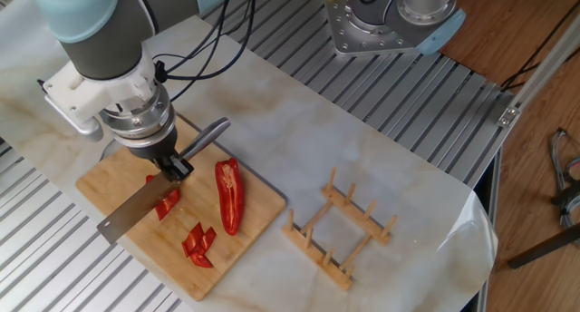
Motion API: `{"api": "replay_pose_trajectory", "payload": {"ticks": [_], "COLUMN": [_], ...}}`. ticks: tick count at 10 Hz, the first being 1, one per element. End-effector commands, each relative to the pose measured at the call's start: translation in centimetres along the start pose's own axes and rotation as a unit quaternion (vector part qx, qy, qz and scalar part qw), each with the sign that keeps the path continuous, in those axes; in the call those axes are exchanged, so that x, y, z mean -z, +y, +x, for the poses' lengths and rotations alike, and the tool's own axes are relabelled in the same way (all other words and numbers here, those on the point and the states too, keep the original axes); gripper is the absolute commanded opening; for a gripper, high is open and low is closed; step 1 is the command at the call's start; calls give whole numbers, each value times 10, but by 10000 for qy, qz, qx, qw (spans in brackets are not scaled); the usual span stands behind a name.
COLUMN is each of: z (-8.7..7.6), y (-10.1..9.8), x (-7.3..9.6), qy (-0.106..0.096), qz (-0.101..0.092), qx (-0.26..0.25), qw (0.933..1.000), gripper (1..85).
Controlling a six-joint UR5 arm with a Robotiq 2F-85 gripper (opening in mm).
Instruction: Chop the chili peppers
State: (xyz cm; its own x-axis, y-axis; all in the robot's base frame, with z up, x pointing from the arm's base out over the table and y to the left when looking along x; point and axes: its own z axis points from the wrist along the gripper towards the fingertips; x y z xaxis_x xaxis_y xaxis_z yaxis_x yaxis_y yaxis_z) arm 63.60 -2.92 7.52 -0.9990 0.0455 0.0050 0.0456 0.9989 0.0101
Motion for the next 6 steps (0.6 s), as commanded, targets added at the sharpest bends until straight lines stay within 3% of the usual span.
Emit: {"api": "replay_pose_trajectory", "payload": {"ticks": [1,6], "z": [1,0], "y": [3,4], "x": [0,2], "qy": [-10,-55], "qz": [-107,-118], "qx": [-59,-113], "qw": [9999,9999], "gripper": [13,13]}}
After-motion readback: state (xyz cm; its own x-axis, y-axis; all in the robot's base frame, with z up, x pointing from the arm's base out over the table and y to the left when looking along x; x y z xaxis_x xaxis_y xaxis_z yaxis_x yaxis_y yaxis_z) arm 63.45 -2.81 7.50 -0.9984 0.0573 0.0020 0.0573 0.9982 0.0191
